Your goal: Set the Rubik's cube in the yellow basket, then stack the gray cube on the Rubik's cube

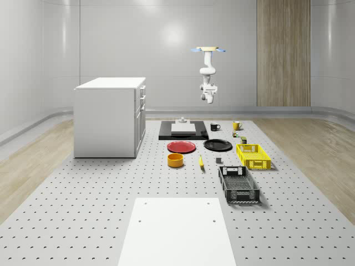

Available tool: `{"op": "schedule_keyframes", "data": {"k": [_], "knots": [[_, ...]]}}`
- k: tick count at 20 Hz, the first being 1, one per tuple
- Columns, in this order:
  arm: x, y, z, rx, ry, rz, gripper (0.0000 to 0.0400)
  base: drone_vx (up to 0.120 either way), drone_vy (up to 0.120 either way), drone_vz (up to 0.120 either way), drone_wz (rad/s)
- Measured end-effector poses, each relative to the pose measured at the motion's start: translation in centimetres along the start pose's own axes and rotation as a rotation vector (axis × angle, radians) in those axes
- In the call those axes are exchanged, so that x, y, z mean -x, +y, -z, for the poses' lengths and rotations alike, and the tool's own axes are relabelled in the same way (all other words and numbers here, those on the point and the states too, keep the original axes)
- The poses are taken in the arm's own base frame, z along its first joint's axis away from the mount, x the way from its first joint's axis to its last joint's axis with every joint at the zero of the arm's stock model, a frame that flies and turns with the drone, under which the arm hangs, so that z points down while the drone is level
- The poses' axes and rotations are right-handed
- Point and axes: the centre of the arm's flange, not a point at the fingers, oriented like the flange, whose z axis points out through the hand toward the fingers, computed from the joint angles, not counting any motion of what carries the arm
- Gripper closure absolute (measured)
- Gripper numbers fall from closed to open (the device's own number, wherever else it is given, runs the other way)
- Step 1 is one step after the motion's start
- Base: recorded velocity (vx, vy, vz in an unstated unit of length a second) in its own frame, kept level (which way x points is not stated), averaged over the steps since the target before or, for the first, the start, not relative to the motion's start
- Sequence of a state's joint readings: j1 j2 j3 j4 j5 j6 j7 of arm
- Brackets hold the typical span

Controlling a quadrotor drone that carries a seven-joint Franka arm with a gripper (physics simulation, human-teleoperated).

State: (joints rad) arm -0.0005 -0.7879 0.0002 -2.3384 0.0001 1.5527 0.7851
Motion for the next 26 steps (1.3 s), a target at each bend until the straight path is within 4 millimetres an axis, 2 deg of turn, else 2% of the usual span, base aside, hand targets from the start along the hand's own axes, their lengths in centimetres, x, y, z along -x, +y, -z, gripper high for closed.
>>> {"op": "schedule_keyframes", "data": {"k": [7,12,15,26], "knots": [[0.2,0.2,5.0,-0.004,0.004,0.0,0.0,0.0,0.0,0.0,0.0],[0.1,0.1,7.5,-0.007,0.007,0.0,0.0,0.0,0.0,0.0,0.0],[0.0,0.0,8.3,-0.008,0.008,0.0,0.0,0.04,0.013,0.0,0.0],[0.0,0.0,9.3,-0.014,0.015,0.0,0.0,0.12,0.12,0.0,0.0]]}}
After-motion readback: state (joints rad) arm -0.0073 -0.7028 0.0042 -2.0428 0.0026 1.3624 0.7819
